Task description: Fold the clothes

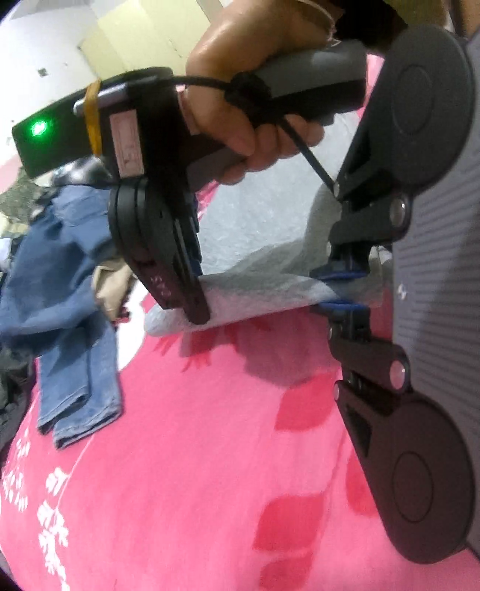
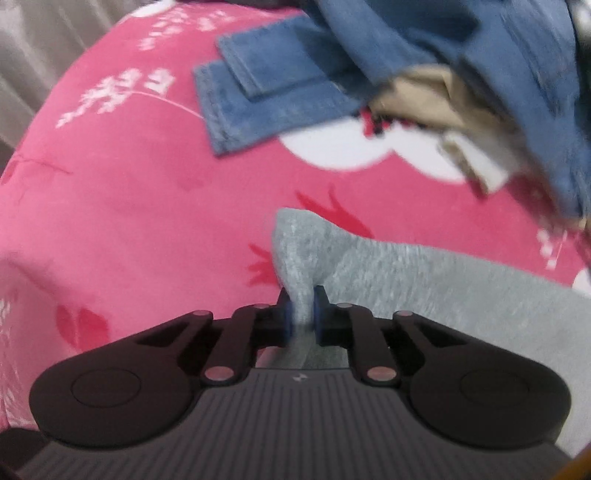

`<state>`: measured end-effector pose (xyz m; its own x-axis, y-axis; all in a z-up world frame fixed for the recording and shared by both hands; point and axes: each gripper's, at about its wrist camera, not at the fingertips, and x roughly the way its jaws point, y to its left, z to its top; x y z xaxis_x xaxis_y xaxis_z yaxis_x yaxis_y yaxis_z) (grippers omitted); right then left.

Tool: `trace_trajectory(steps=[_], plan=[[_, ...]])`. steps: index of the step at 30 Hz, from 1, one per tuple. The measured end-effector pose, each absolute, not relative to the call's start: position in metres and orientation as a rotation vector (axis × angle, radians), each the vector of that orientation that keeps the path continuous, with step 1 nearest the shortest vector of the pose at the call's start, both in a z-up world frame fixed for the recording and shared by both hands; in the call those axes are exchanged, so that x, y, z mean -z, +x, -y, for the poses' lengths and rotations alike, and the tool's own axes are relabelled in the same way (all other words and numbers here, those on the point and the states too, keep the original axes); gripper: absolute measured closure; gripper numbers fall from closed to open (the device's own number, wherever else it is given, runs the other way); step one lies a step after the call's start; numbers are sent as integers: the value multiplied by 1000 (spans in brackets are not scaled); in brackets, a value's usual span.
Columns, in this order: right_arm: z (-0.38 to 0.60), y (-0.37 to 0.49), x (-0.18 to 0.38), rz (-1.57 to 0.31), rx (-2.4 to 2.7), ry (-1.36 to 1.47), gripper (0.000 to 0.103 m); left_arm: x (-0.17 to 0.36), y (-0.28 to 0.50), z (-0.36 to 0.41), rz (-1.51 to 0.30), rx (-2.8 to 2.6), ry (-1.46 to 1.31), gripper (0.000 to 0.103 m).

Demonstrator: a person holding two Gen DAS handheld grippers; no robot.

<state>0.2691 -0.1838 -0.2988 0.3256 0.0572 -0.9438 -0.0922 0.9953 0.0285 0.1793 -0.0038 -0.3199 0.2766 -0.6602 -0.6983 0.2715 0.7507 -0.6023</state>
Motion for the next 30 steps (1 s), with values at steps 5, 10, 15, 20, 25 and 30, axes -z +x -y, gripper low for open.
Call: trace_trajectory(steps=[5,10,15,20,25,30], plan=[[143,280,274,-1186,-160,-37,94,298,173,-51,-1089,603,-431,101],[74,308,260,-1095,-312,32,103,296,182,-122,-1114,440,-431,103],[35,309,262,-1106,-374,-9,101,309,183,-158,-1167,335,-416,82],[79,258,257,-1146,-362,101,82,309,163,-163,-1170,279,-412,68],[165,183,257,-1209,-202,205,61,304,165,-159,-1196,197,-357,61],[277,120,269,-1258,62,285,57,286,174,-141,-1163,148,-313,60]])
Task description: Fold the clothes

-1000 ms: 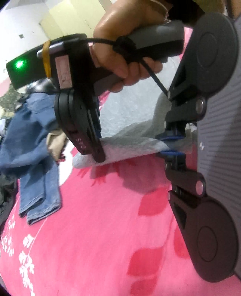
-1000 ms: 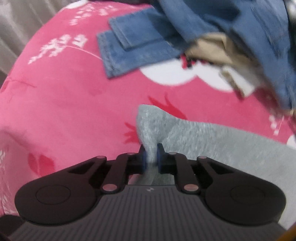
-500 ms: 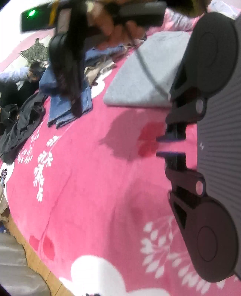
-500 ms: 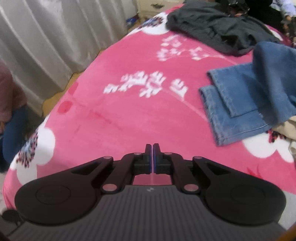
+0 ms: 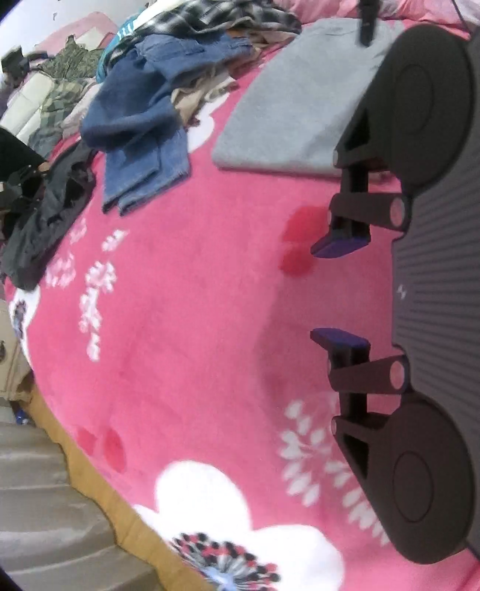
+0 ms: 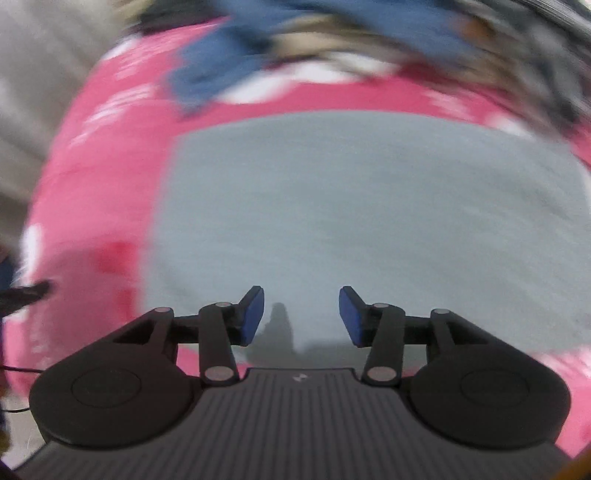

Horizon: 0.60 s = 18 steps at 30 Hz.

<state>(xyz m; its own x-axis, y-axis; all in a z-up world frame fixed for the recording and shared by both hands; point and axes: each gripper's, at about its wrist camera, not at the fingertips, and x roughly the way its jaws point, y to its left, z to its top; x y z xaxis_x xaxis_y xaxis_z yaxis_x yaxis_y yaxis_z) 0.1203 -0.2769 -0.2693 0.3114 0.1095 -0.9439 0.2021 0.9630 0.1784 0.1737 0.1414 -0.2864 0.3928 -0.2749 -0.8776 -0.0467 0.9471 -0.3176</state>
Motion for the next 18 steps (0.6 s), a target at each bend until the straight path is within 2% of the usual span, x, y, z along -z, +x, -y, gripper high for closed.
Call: trace_trajectory(steps=[3,9,12,18], plan=[[349,88,270,-1197,237,340,53,273,180,-109,-1133,163,-298,60],[454,52,270,-1100,361,398,47,254,180,11,-1124,276,-167,56],[478,44,276,-1092,288,353,46,254,171,77,-1156,359,-97,51],[505,58,288,-1025,147,292,46,279,142,199,-1242,521,116,50]])
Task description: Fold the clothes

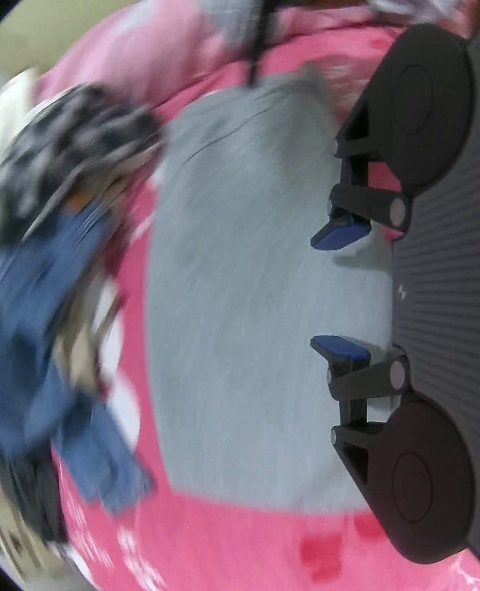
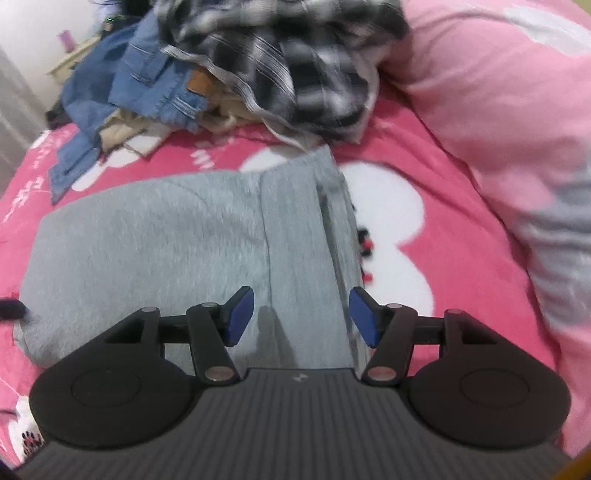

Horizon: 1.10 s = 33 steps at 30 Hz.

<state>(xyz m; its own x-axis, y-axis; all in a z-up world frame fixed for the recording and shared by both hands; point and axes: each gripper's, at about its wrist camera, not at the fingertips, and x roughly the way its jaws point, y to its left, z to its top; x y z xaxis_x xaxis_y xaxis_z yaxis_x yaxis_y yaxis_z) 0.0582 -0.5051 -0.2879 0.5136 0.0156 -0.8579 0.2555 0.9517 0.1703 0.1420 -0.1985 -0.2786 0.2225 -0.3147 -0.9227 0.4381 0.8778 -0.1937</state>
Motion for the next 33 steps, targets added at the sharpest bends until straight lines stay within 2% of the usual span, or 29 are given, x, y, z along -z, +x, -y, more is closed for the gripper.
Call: trace_trajectory(steps=[4,10,11,12,13,15,19,27,29,31,33], plan=[[514,82,301,-981,115,229,46,299,118,249,-1271,600,308,49],[531,111,328,-980,8,312,48,324,89,283,-1270,623,507,44],[533,115,334,-988,-15,326,53,325,87,285,-1268,618,515,44],[532,117,336,-990,-42,325,67,326,86,286,-1267,613,522,44],[530,118,335,-988,-52,295,75,324,86,288,-1266,613,508,45],[528,116,322,-976,-50,256,87,318,85,291,-1266,623,473,46],[526,113,304,-923,-35,147,91,314,82,301,-1257,644,453,46],[539,109,319,-954,29,211,91,323,76,308,-1263,639,456,46],[544,106,325,-981,36,258,86,322,76,304,-1275,627,432,46],[554,99,314,-981,41,307,72,314,75,296,-1274,607,394,46],[563,92,303,-980,45,356,72,303,73,286,-1249,580,350,46]])
